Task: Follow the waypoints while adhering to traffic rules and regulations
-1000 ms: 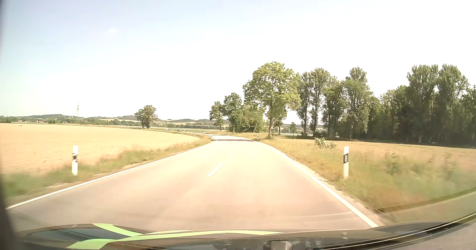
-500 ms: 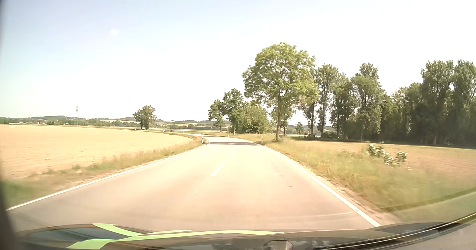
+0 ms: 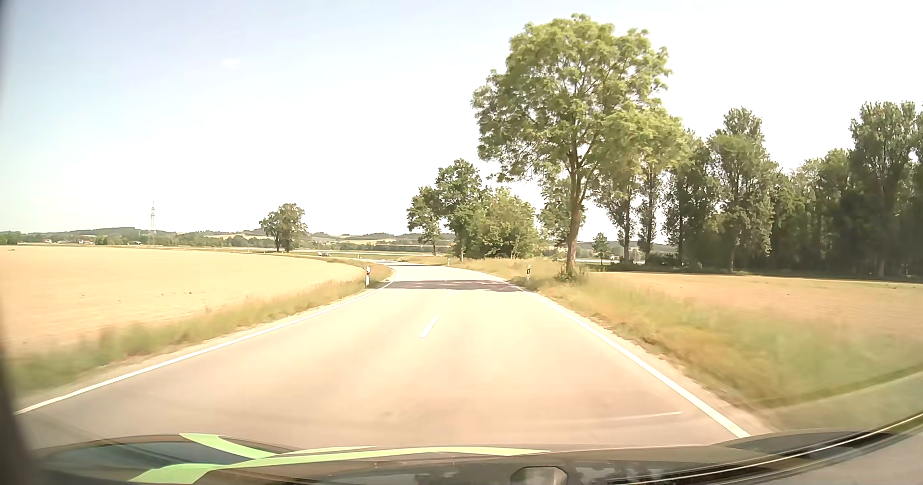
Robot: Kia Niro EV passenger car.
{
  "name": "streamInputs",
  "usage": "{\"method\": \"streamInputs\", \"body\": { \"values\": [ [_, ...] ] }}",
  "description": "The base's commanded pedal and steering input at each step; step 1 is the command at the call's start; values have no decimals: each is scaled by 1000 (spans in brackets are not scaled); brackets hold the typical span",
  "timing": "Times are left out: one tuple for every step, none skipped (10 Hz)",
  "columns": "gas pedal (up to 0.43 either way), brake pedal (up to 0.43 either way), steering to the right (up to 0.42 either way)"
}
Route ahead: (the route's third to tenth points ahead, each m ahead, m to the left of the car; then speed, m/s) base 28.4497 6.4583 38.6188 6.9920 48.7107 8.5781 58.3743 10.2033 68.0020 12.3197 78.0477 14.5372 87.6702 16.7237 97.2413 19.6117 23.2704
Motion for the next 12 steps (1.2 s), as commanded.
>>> {"method": "streamInputs", "body": {
  "values": [
    [138, 0, -15],
    [157, 0, -15],
    [157, 0, -16],
    [157, 0, -17],
    [157, 0, -18],
    [157, 0, -19],
    [157, 0, -20],
    [150, 0, -20],
    [138, 0, -21],
    [138, 0, -22],
    [138, 0, -24],
    [67, 0, -24]
  ]
}}
